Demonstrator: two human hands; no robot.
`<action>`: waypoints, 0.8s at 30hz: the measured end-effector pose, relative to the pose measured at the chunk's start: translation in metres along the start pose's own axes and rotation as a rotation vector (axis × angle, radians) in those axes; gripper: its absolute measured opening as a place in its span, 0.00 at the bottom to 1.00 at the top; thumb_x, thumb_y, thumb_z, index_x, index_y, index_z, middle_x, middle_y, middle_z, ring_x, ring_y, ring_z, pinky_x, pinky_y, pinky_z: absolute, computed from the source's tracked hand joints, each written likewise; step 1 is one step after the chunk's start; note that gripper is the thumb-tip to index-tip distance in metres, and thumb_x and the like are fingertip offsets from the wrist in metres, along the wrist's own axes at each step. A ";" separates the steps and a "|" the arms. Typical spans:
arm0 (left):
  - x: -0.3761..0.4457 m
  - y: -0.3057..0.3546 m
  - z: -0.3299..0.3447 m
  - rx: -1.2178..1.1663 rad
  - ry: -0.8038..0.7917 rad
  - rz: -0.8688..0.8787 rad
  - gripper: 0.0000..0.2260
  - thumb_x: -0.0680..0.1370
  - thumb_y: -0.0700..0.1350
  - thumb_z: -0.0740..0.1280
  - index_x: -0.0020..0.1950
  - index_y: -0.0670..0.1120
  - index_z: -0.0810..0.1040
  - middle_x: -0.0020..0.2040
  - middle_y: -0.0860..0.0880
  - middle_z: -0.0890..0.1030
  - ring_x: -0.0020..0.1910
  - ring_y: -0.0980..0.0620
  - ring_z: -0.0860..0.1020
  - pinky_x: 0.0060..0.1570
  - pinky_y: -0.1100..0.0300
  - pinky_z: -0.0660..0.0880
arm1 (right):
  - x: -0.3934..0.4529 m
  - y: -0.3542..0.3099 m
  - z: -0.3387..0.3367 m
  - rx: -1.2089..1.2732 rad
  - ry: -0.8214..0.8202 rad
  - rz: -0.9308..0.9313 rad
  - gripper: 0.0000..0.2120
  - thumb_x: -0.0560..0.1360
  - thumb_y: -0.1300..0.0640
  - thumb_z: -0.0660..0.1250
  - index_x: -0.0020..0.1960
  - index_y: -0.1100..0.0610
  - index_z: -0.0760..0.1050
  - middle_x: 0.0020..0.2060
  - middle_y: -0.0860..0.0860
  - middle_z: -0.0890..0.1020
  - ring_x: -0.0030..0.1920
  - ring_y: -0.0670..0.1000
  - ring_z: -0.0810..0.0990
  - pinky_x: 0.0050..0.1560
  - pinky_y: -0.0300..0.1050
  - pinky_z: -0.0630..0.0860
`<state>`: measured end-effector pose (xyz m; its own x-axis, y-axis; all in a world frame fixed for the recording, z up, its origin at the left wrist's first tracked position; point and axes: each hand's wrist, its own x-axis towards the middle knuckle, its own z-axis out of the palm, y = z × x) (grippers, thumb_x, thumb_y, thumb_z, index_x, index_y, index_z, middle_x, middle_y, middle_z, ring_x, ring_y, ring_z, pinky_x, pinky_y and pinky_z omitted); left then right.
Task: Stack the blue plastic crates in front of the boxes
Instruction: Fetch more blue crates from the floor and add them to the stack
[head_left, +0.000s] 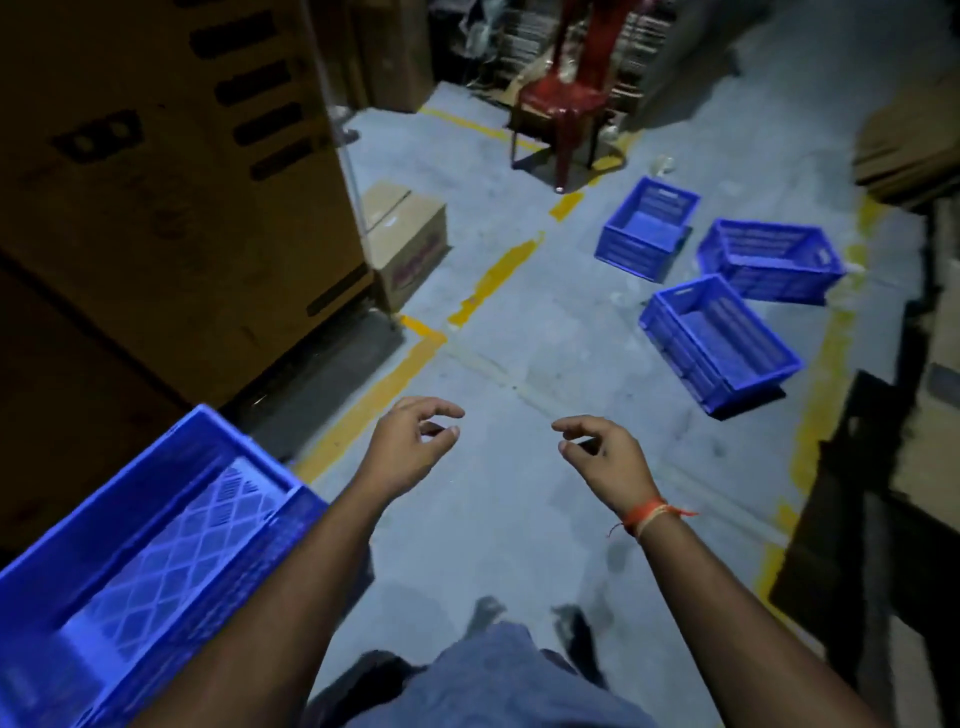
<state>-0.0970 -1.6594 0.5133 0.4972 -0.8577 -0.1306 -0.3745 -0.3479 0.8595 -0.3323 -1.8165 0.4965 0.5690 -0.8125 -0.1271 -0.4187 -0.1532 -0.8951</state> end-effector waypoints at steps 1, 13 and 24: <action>0.011 0.012 0.013 0.001 -0.026 0.017 0.08 0.76 0.46 0.72 0.52 0.58 0.83 0.60 0.54 0.77 0.45 0.58 0.83 0.43 0.65 0.76 | 0.001 0.008 -0.015 0.005 0.039 0.013 0.11 0.73 0.58 0.70 0.50 0.44 0.83 0.50 0.43 0.82 0.43 0.43 0.82 0.45 0.40 0.78; 0.182 0.073 0.117 0.033 -0.312 0.102 0.07 0.78 0.46 0.71 0.53 0.57 0.83 0.60 0.57 0.77 0.46 0.62 0.82 0.46 0.70 0.73 | 0.058 0.088 -0.109 0.093 0.300 0.236 0.11 0.73 0.61 0.70 0.48 0.46 0.84 0.49 0.45 0.83 0.43 0.44 0.82 0.44 0.34 0.75; 0.438 0.128 0.163 0.129 -0.489 0.157 0.07 0.77 0.44 0.72 0.52 0.56 0.83 0.58 0.57 0.76 0.44 0.60 0.82 0.39 0.70 0.74 | 0.234 0.107 -0.212 0.064 0.547 0.344 0.14 0.72 0.66 0.69 0.50 0.50 0.84 0.51 0.49 0.83 0.45 0.41 0.81 0.44 0.26 0.73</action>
<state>-0.0541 -2.1416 0.4852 0.0159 -0.9690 -0.2466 -0.5235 -0.2182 0.8236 -0.3943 -2.1425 0.4612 -0.0397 -0.9809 -0.1904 -0.4603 0.1870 -0.8678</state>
